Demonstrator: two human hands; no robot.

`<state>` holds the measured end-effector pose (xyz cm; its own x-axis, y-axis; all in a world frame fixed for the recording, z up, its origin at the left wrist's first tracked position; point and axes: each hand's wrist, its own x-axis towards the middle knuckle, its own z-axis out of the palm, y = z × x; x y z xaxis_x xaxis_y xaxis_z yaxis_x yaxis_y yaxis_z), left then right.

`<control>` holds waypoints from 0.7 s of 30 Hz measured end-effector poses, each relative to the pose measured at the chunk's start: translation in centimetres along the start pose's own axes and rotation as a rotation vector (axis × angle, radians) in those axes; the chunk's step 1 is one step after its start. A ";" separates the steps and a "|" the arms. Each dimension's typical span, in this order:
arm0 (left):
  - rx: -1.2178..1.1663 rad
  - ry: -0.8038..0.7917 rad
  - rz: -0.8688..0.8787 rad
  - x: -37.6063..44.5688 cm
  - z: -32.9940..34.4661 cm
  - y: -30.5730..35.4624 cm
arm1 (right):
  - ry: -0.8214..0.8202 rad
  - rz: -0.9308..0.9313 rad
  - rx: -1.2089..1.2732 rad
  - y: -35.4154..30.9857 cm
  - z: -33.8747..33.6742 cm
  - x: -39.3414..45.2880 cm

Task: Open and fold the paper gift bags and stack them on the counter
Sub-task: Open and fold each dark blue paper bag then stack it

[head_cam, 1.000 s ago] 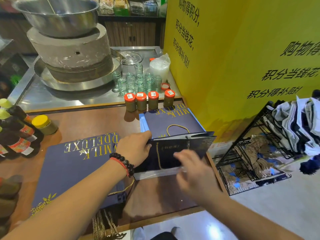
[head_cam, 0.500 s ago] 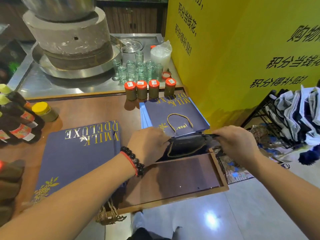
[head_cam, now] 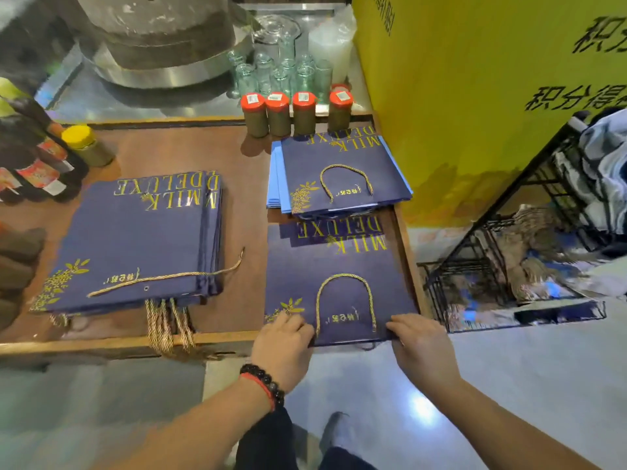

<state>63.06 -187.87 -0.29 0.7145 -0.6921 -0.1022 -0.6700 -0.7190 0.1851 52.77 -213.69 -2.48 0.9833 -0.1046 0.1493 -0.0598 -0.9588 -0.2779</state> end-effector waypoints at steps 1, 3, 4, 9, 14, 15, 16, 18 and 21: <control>0.009 -0.010 -0.032 0.0 1.1 0.4 | -0.002 0.017 -0.015 0.1 1.2 -0.4; 0.024 -0.017 -0.080 -0.1 3.4 1.1 | -0.015 0.040 -0.044 0.4 3.5 -1.2; 0.019 -0.021 -0.104 -0.1 4.4 1.4 | -0.023 0.057 -0.066 0.5 4.6 -1.7; -0.163 -0.051 -0.211 -1.1 7.2 3.1 | -0.160 0.113 -0.214 -2.7 6.5 -3.6; -0.073 -0.228 -0.150 -2.4 8.5 5.1 | -0.336 -0.045 -0.189 -7.7 8.5 -4.5; -0.049 -0.238 -0.162 -2.4 8.9 4.9 | -0.362 -0.038 -0.196 -7.8 8.9 -4.4; -0.018 -0.240 -0.160 -2.4 9.1 4.5 | -0.381 -0.036 -0.203 -7.7 9.1 -4.4; 0.016 -0.263 -0.155 -2.5 9.3 3.5 | -0.389 -0.065 -0.209 -6.8 9.2 -4.3; 0.015 -0.247 -0.108 -2.9 9.8 2.1 | -0.359 -0.129 -0.205 -5.0 8.6 -4.5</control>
<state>57.67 -187.98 -9.15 0.7124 -0.6048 -0.3559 -0.5970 -0.7889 0.1456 50.18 -206.17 -9.92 0.9802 0.0835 -0.1794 0.0703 -0.9944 -0.0786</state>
